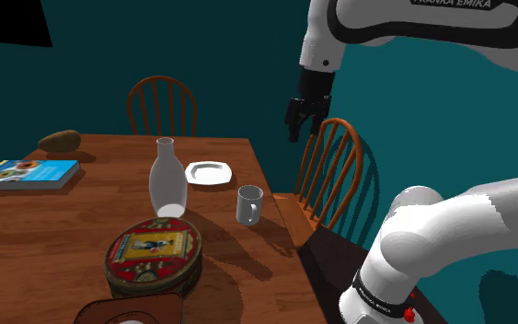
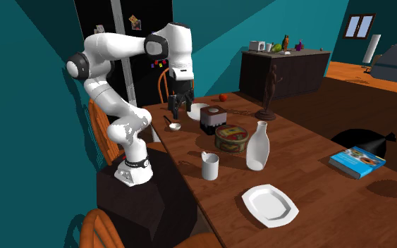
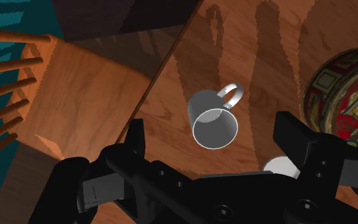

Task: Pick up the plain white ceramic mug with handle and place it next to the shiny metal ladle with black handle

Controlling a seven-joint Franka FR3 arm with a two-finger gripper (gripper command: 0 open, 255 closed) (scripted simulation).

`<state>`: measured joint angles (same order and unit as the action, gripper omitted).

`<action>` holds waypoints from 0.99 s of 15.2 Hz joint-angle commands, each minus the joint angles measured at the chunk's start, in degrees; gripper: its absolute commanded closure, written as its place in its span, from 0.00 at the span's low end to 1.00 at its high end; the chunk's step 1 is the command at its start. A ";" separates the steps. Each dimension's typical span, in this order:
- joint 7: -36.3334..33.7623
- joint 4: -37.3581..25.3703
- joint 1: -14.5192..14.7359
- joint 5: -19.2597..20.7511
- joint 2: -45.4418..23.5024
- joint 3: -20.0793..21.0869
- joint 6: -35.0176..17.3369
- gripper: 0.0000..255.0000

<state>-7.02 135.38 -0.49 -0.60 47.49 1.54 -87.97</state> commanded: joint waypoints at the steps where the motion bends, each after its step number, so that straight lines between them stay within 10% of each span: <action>1: 0.00 0.00 0.00 0.00 0.00 0.00 0.00 0.00; 15: 12.92 8.59 3.15 1.03 -20.74 -3.83 -27.04 0.00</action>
<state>4.69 143.60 2.51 0.33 28.71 -1.90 -112.76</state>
